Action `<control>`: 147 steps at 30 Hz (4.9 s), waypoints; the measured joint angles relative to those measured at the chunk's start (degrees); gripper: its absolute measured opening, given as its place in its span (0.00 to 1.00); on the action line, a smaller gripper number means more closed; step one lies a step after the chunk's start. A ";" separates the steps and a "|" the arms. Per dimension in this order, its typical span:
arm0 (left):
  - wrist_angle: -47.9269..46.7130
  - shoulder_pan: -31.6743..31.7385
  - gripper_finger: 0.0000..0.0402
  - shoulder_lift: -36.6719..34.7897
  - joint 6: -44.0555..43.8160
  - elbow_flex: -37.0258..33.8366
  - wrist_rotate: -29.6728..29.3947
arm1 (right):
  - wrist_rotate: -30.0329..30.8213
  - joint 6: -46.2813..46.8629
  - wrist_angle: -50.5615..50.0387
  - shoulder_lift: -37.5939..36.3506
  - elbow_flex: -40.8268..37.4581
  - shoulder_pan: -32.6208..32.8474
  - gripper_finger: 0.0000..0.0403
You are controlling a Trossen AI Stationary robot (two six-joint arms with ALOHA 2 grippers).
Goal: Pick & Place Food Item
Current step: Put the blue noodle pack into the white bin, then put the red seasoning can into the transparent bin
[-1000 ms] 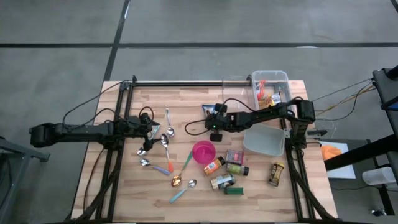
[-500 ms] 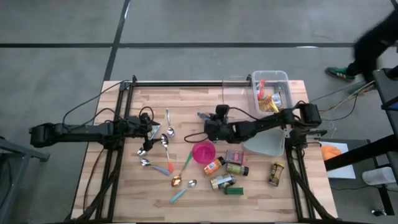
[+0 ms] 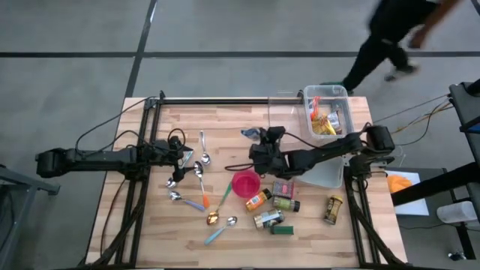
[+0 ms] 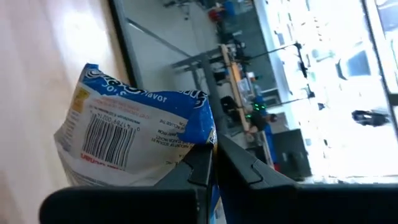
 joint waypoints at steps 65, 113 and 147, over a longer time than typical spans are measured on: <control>0.00 0.00 0.99 0.00 0.00 0.00 0.01 | 2.79 46.10 0.55 -49.36 -36.60 -21.67 0.03; 0.00 -0.02 0.99 -0.04 0.00 -0.02 0.00 | -10.08 39.25 0.89 -50.43 -26.14 -21.77 0.72; 0.00 -0.01 0.99 -0.04 0.00 -0.01 -0.01 | -67.88 32.71 19.55 -49.94 -33.97 -20.55 0.72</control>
